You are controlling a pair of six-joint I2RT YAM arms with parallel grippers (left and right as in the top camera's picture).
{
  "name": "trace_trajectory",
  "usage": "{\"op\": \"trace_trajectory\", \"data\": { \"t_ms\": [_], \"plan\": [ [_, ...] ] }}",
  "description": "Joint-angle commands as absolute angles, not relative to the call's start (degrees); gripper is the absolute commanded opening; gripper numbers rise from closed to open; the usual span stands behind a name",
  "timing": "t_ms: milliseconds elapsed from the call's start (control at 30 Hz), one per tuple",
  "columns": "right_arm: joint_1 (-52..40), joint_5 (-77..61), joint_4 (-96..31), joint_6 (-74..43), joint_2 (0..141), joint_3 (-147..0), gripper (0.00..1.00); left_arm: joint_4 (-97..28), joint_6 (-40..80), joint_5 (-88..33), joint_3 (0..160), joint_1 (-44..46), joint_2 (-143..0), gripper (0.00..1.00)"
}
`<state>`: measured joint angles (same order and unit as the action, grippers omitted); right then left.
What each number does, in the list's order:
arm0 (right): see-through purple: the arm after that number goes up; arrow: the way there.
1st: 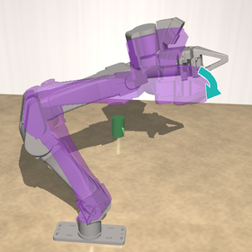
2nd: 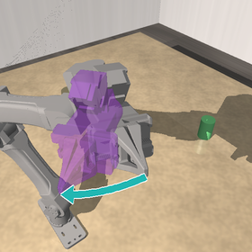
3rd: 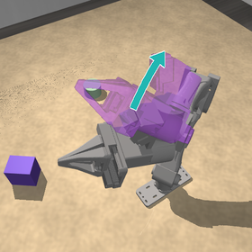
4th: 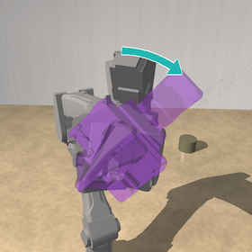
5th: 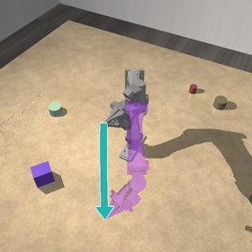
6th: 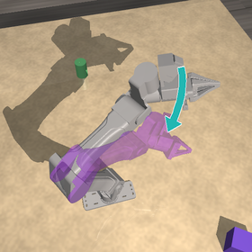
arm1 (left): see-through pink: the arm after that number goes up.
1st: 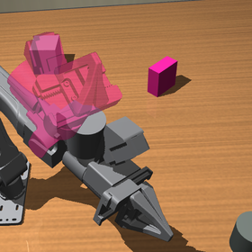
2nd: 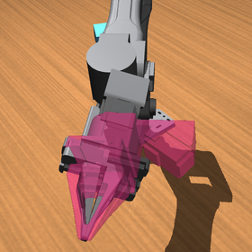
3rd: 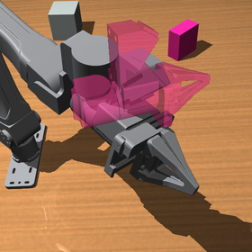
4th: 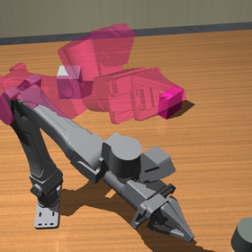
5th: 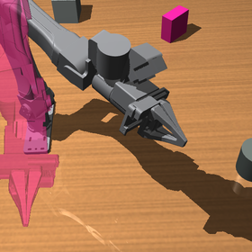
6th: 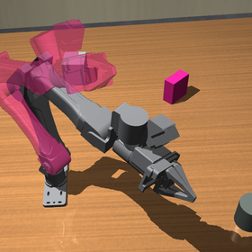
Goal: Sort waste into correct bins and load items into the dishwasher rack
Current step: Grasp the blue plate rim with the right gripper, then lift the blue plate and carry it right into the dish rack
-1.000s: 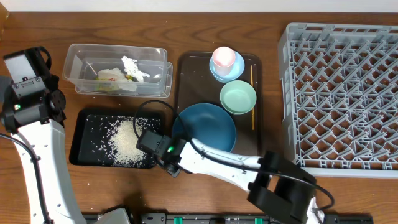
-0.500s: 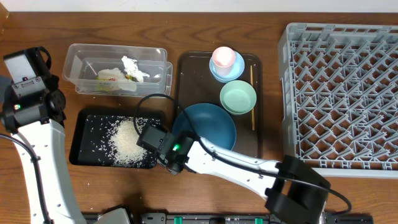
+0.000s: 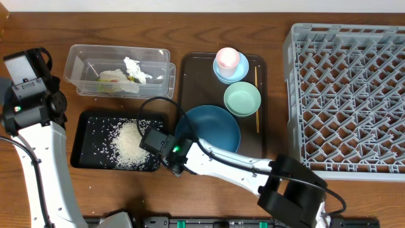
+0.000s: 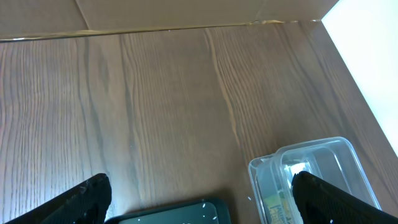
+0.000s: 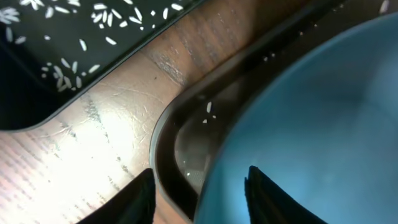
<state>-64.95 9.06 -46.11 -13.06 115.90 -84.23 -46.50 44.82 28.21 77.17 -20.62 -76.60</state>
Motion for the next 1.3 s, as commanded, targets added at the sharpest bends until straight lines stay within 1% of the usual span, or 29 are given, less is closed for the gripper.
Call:
{"op": "trace_trajectory", "data": {
  "t_ms": [0,100,267,333,433,467,500,733,900,1000,1100,1267],
  "plan": [
    [-64.2,10.1,-46.0,-14.8,117.7,-84.2,0.38,-46.7,45.1,28.3,77.4,-20.9,-76.7,0.95],
    [-64.1,10.1,-45.9,-15.8,117.7,-84.3,0.30,-46.7,45.1,28.3,77.4,-20.9,-76.7,0.95],
    [-64.1,10.1,-46.2,-16.1,117.6,-84.8,0.10,-46.7,45.1,28.3,77.4,-20.9,-76.7,0.95],
    [-64.1,10.0,-47.1,-16.3,117.6,-85.9,0.08,-46.7,45.1,28.3,77.4,-20.9,-76.7,0.95],
    [-64.1,10.1,-50.0,-16.3,117.6,-89.3,0.07,-46.7,45.1,28.3,77.4,-20.9,-76.7,0.95],
    [-64.1,10.1,-51.3,-16.3,117.6,-90.8,0.06,-46.7,45.1,28.3,77.4,-20.9,-76.7,0.95],
    [-64.1,10.2,-52.8,-16.3,117.6,-92.4,0.02,-46.7,45.1,28.3,77.4,-20.9,-76.7,0.95],
    [-62.5,11.8,-64.2,-16.3,117.6,-103.9,0.01,-46.7,45.1,28.3,77.4,-20.9,-76.7,0.95],
    [-58.4,12.2,-71.5,-16.3,116.1,-112.1,0.01,-46.7,45.1,28.3,77.4,-20.9,-76.7,0.95],
    [-53.6,12.2,-73.6,-16.2,113.3,-114.3,0.01,-46.7,45.1,28.3,77.4,-20.9,-76.7,0.95],
    [-46.8,12.3,-73.6,-15.6,109.7,-114.3,0.01,-46.7,45.1,28.3,77.4,-20.9,-76.7,0.95],
    [-32.6,9.8,-73.6,-15.8,105.8,-114.3,0.01,-46.7,45.1,28.3,77.4,-20.9,-76.7,0.95]
  ]
}}
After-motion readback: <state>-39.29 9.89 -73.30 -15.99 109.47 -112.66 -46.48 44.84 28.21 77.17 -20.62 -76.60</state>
